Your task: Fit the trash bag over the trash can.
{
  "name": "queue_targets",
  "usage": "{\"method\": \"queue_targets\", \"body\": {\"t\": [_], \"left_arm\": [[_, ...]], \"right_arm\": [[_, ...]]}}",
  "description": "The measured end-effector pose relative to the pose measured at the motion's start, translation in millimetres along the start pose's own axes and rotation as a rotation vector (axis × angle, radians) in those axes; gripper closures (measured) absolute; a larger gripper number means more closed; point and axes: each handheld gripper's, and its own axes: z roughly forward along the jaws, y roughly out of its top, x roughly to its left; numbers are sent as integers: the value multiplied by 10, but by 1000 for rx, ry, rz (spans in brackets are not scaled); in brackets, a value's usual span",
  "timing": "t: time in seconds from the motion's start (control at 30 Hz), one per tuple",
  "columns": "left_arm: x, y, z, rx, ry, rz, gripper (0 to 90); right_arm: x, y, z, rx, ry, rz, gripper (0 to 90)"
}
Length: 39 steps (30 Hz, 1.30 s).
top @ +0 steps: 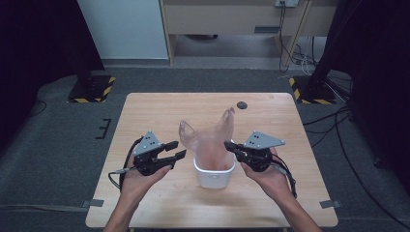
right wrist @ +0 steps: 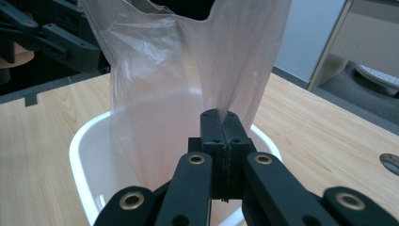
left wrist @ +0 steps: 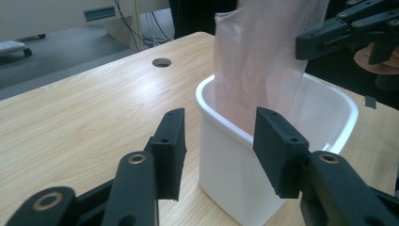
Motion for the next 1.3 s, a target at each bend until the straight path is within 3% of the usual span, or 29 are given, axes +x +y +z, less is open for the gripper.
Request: {"method": "queue_targets", "body": {"t": [0.23, 0.5, 0.8, 0.9, 1.3], "left_arm": [[76, -39, 51, 23, 50, -20, 611], [-14, -20, 95, 12, 1, -8, 555], [-82, 41, 208, -10, -43, -28, 507], [-144, 64, 224, -11, -56, -14, 511], [-225, 75, 228, 50, -57, 19, 524]], "right_arm": [[13, 6, 0, -6, 7, 0, 900], [29, 4, 14, -1, 8, -6, 900], [58, 4, 37, -4, 22, -8, 900], [66, 2, 42, -5, 21, -10, 900], [41, -1, 36, -4, 2, 1, 900]]}}
